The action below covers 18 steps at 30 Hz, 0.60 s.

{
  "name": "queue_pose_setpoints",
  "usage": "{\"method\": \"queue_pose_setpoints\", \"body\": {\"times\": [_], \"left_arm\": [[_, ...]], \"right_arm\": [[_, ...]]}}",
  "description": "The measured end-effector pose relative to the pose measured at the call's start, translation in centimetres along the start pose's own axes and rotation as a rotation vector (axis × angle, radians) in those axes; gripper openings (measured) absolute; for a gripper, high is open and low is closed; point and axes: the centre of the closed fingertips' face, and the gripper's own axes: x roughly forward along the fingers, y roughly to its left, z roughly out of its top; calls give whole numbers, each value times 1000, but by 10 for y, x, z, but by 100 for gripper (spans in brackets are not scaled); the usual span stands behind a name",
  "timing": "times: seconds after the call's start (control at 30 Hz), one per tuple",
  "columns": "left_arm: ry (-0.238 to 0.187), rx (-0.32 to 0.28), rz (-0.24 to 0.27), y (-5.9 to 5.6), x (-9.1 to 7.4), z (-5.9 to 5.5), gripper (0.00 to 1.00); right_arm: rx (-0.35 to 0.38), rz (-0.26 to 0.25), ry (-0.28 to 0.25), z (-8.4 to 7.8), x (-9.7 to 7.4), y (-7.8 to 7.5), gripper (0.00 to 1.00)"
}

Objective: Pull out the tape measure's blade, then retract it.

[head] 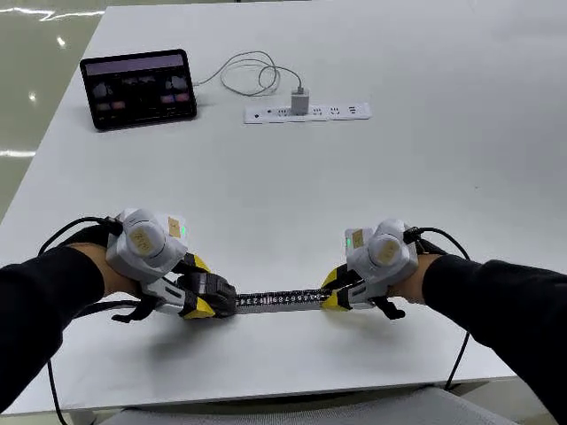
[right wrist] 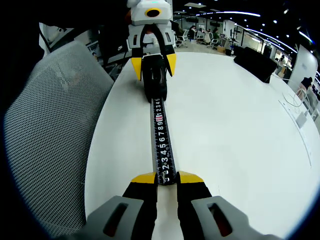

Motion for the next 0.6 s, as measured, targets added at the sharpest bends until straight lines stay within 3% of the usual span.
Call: {"method": "queue_pose_setpoints", "body": {"times": [0.6], "left_arm": [[-1, 1, 0, 0, 0, 0, 33]], "right_arm": [[26, -6, 7, -12, -9, -1, 9]]}}
